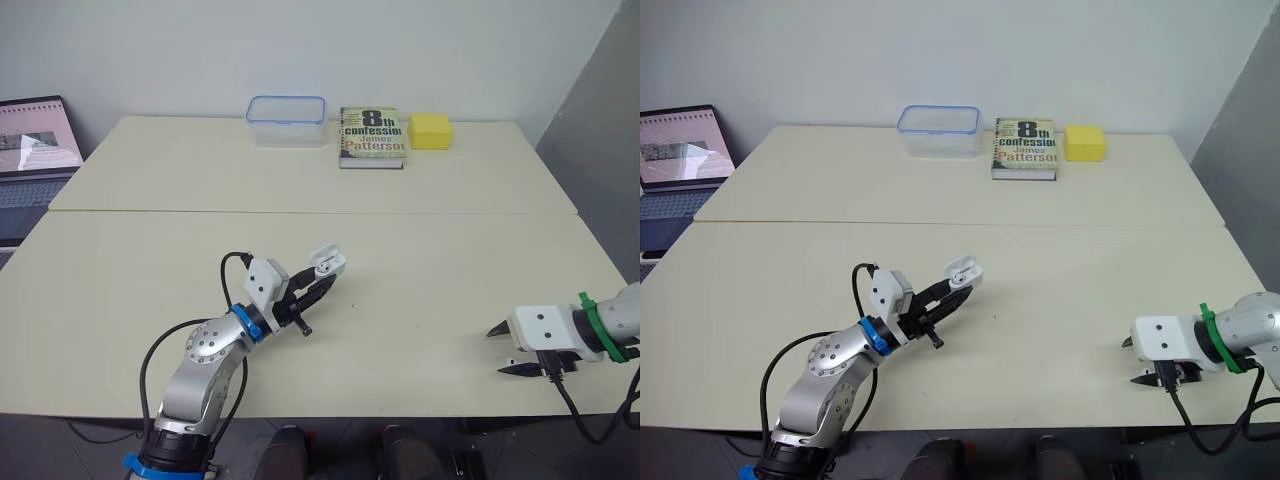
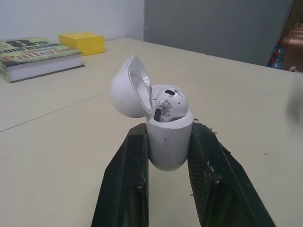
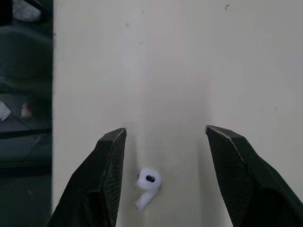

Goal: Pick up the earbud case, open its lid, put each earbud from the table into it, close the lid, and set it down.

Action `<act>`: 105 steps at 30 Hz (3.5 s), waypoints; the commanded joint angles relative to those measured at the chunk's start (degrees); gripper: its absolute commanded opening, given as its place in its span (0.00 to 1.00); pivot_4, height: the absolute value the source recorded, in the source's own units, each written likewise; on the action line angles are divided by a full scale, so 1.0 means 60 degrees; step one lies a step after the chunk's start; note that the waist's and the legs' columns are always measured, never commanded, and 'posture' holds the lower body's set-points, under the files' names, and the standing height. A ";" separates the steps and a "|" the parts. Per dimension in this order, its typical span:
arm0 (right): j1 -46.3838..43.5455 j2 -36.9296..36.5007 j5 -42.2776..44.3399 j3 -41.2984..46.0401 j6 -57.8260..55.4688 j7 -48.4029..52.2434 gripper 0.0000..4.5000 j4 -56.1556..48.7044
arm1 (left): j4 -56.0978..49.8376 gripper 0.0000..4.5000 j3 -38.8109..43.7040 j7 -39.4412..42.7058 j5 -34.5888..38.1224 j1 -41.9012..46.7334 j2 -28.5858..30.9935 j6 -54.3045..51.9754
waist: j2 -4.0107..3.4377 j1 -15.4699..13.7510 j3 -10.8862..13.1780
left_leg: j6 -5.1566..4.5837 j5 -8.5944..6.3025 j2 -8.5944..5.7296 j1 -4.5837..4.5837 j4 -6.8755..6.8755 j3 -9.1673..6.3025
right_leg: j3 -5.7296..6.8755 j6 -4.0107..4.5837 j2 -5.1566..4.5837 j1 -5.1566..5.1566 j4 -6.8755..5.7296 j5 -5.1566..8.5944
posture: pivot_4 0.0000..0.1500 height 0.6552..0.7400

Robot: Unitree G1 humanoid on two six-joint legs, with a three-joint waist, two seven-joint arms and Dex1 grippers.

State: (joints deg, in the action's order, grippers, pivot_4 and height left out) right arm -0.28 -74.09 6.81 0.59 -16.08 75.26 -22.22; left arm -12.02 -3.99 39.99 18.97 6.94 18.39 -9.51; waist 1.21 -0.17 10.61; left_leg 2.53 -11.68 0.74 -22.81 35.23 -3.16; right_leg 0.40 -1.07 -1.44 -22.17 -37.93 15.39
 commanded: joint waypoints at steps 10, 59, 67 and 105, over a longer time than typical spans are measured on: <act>-0.0278 -0.0240 -0.1761 -0.1096 -0.2683 -0.1384 0.61 -0.0786 | -0.0284 0.17 -0.0048 -0.0054 0.0040 0.0055 -0.0047 0.0194 | 0.0000 0.0017 0.0000 | 0.0001 0.0000 -0.0001 -0.0004 0.0000 0.0006 | -0.0002 0.0001 -0.0001 -0.0005 0.0007 0.0001 | 1.00 0.97; -0.3812 0.8906 0.1460 -0.0713 -0.1318 -0.5849 0.09 -0.0674 | 0.0152 0.17 -0.0197 -0.0024 0.0030 0.0920 -0.0452 0.0716 | 0.0069 0.0026 -0.0041 | 0.0006 -0.0005 0.0001 -0.0017 0.0044 -0.0019 | 0.0008 -0.0004 0.0007 0.0003 -0.0013 -0.0005 | 1.00 0.97; -0.3760 0.9605 0.1076 -0.1425 -0.0207 -0.6267 0.09 0.0230 | 0.0193 0.17 -0.0165 0.0083 0.0042 0.1112 -0.0384 0.0735 | 0.0067 0.0043 -0.0041 | 0.0006 -0.0005 0.0003 -0.0013 0.0043 -0.0018 | 0.0005 -0.0002 0.0008 0.0000 -0.0020 -0.0006 | 1.00 0.97; -0.3678 0.8801 0.0526 -0.1923 -0.0190 -0.5943 0.54 0.0367 | 0.0286 0.17 -0.0092 0.0227 0.0029 0.1350 -0.0405 0.0757 | 0.0066 0.0050 -0.0040 | 0.0005 -0.0005 0.0005 -0.0015 0.0041 -0.0017 | 0.0005 -0.0002 0.0010 -0.0004 -0.0017 -0.0005 | 1.00 0.97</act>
State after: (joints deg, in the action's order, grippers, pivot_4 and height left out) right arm -22.46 -20.86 9.13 -11.46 -16.77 39.22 -17.93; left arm -8.40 -5.03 41.62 18.78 13.97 16.24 -6.72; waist 1.60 0.13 10.37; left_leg 2.56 -11.71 0.77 -22.91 35.48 -3.26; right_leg 0.43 -1.09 -1.38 -22.19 -38.02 15.36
